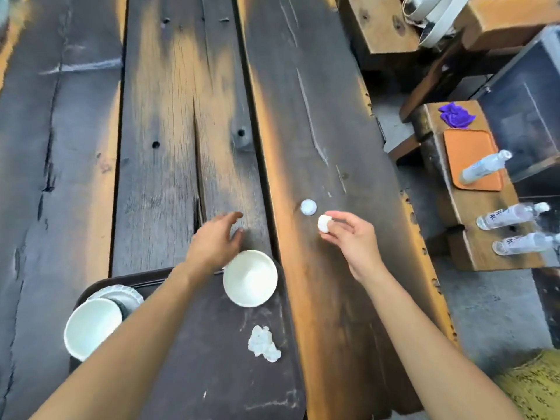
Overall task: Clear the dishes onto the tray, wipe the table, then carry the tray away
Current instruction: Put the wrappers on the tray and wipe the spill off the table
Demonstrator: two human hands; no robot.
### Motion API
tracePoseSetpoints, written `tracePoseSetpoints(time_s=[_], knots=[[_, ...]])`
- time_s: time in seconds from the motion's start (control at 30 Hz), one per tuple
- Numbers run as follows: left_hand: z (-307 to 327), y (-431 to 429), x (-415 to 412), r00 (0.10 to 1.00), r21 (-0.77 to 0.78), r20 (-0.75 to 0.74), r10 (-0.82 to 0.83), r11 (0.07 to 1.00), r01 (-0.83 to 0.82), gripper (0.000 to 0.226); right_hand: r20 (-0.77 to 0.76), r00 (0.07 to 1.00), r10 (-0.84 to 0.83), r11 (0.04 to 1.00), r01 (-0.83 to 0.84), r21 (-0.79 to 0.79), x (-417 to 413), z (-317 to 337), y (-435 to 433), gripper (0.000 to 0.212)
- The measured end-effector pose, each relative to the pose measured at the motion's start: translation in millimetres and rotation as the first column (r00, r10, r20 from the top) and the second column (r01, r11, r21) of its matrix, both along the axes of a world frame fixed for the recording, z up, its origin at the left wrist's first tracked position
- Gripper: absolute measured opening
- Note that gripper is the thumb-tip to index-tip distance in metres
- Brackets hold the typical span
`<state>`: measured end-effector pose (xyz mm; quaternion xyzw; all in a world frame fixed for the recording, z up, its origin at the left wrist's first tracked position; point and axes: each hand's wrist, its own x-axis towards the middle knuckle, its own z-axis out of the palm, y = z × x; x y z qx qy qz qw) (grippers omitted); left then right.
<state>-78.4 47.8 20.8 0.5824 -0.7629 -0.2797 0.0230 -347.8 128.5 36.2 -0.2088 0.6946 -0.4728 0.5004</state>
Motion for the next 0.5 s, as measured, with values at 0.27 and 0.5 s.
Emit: tracePoseSetpoints(time_s=[0.27,0.5], knots=[[-76.3,-69.7,-51.4,0.889,0.063,0.367,-0.274,0.961,0.270,0.068,-0.428,0.901,0.071,0.987,-0.003,0.158,-75.0,-42.8,-63.4,0.022],[-121.6,-77.9,-43.6,0.892,-0.206,0.349,-0.289,0.904,0.374,0.066,-0.790,0.592,0.159,0.987,-0.070,0.146,-109.6,-91.7,-129.6,0.023]])
